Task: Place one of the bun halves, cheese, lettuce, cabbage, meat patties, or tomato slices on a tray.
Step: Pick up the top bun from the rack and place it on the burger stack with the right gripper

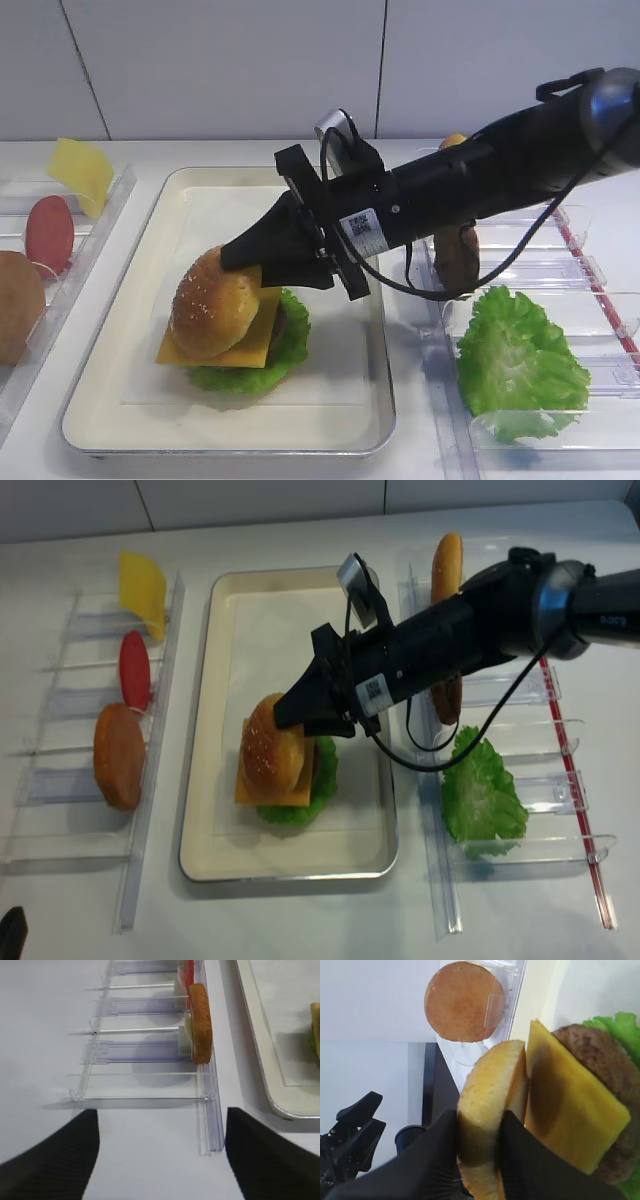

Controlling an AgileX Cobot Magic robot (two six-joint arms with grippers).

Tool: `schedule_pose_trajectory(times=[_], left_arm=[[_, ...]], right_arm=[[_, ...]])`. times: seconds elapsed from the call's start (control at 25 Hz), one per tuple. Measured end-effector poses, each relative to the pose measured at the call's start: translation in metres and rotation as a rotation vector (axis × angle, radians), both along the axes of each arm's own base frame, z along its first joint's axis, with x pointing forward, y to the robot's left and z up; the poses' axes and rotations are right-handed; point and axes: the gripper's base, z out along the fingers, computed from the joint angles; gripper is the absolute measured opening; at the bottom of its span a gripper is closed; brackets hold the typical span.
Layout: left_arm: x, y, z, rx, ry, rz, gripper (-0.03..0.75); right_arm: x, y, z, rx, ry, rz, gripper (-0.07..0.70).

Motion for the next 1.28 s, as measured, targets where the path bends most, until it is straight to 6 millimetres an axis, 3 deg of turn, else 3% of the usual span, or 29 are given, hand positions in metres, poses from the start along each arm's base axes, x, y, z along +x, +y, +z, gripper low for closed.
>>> schedule_pose_trajectory(times=[0.32,0.6,0.68,1.04,1.28], left_arm=[[0.000,0.000,0.000,0.000,0.000,0.000,0.510],[0.000,0.000,0.000,0.000,0.000,0.000,0.509],[0.000,0.000,0.000,0.000,0.000,0.000,0.509],[0.000,0.000,0.000,0.000,0.000,0.000,0.509],[0.000,0.000,0.000,0.000,0.000,0.000,0.510]], right_arm=[[0.002,-0.002,0.000,0.006,-0.027,-0.005,0.276],[0.015,-0.021,0.000,0.006,-0.037,-0.067,0.533],[0.016,-0.022,0.000,0.006,-0.039,-0.069,0.568],[0.014,-0.023,-0.001,-0.027,-0.059,-0.031,0.589],[0.023,-0.021,0.010,-0.086,-0.121,0.036,0.589]])
